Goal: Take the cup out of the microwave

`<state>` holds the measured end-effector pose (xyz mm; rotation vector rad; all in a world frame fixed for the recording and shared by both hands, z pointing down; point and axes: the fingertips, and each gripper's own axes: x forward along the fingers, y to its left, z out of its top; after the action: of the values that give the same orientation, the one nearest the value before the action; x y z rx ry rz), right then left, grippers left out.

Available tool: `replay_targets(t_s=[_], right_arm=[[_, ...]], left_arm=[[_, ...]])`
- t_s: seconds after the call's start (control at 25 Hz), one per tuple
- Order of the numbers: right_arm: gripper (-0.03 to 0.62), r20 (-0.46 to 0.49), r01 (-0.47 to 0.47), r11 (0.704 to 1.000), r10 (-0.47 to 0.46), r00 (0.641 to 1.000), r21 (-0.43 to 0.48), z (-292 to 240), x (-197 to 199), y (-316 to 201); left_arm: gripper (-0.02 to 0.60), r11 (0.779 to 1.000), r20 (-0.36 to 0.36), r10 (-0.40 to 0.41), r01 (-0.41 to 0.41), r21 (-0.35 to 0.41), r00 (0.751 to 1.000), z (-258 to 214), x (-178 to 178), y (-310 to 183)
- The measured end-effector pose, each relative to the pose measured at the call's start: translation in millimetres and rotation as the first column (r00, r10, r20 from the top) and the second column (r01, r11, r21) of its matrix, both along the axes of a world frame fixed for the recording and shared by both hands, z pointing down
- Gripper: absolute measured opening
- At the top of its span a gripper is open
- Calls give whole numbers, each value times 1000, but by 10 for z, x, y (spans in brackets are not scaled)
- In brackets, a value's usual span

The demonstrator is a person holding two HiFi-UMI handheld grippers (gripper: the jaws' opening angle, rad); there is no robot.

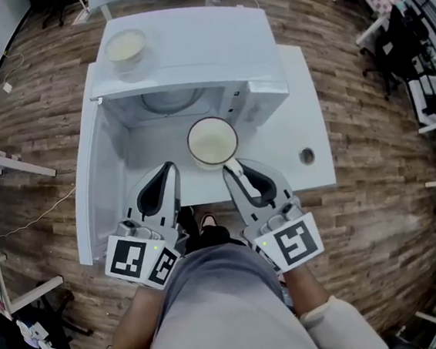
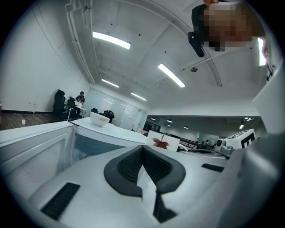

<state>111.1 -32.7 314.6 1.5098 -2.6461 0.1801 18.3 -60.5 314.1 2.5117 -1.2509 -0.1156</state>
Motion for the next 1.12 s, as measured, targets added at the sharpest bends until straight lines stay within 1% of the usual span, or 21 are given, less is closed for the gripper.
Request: replay_targets(t_s=[0.32,0.48,0.72,1.12], right_arm=[[69,-15,1,1000,0,1000,18,-146,21,19],[69,-3,7,1000,-7,1000,16,-195,7,15],[69,-10,34,999,-34,999,9,-187,-16,2],[69,-18,40,999,-40,999,3,-172,17,-24]], left_arm=[[15,1000,-7,10,-10,-3,1000,-54,-47,9],[15,1000,-16,13,-13,-8,1000,-65,-32,9],[15,1000,-23,11,-11,-4,1000,-79,-38,-22],[14,1000,-29,13,-13,-11,999,-44,5,-70]])
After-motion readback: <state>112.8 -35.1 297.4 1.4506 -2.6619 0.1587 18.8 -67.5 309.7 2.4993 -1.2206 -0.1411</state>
